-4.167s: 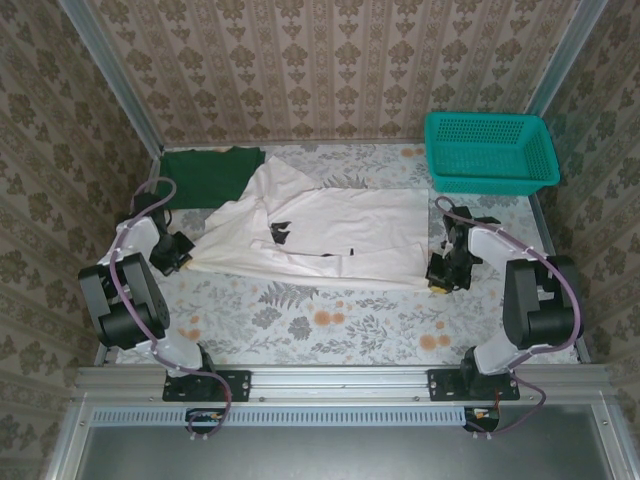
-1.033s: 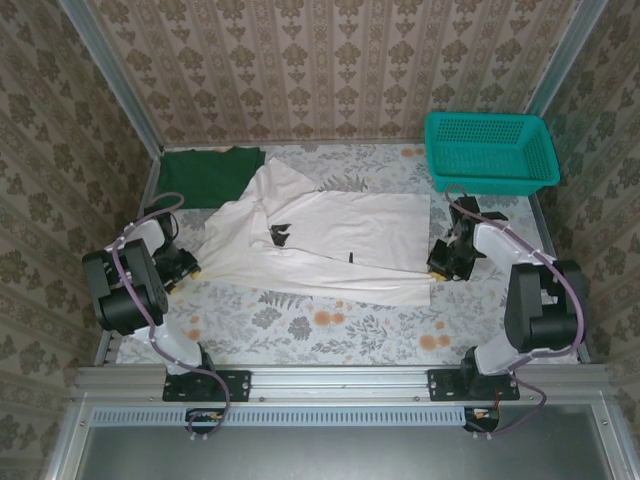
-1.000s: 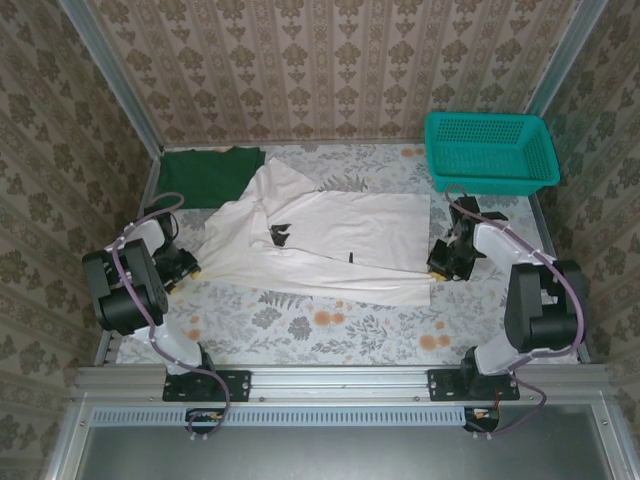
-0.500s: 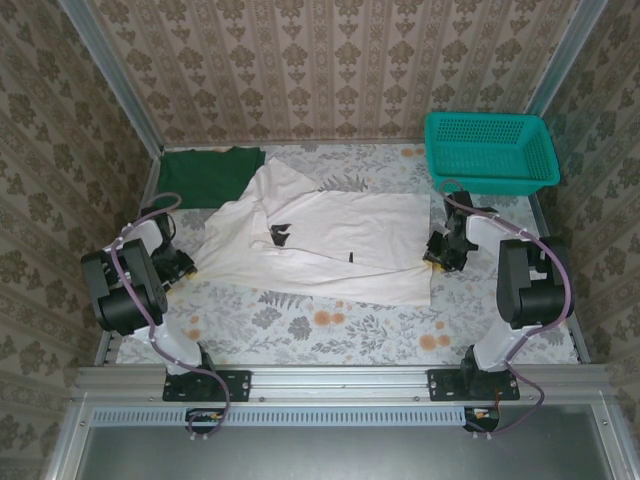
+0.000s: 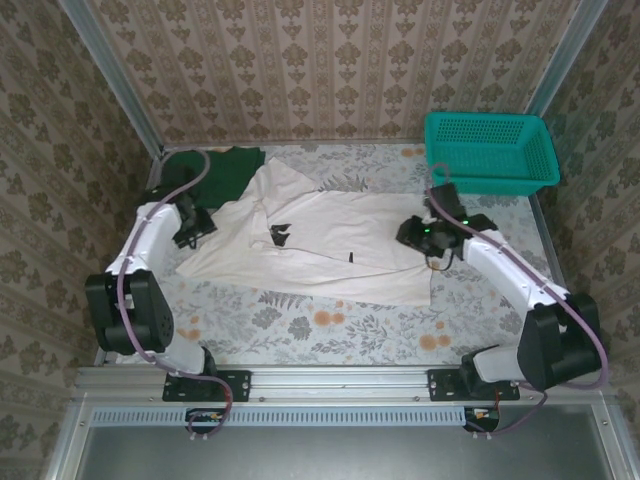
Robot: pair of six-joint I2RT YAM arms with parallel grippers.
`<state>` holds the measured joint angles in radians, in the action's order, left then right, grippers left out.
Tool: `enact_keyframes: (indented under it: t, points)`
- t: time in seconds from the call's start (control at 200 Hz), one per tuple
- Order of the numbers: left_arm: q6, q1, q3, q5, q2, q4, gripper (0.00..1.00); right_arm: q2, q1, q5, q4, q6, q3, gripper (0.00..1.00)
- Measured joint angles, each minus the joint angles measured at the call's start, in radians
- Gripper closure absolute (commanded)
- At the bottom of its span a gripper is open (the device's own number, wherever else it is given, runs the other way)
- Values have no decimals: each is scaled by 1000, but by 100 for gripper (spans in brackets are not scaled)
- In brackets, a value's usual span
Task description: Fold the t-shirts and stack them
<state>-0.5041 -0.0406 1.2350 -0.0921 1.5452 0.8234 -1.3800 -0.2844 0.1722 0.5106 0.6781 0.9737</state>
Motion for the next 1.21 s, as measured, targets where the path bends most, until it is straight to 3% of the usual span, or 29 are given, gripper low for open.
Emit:
enact_keyframes:
  t: [0.1,0.185,0.42,0.685,0.9,1.08,1.205]
  points:
    - [1,-92,-2,27,60,-14,56,-128,-113,39,-32,34,0,68]
    - [-3,-117,-29,51,126,-42,57,-224,-164,51,-34,60,-10,68]
    - [-27,-113,-186,78,210,-95,57,-223,-177,49,-68,134,-144,65]
    - [-100,-129,-338,97,79,-161,55,-152,-125,98,-100,212,-237,56]
    - [-214,-183,-505,156,-97,-120,51,8,-71,97,3,264,-336,44]
    - [-323,-188,-625,191,-257,-26,49,168,11,43,133,284,-381,45]
    - [-351,-178,-593,192,-302,77,42,230,-8,18,130,283,-343,48]
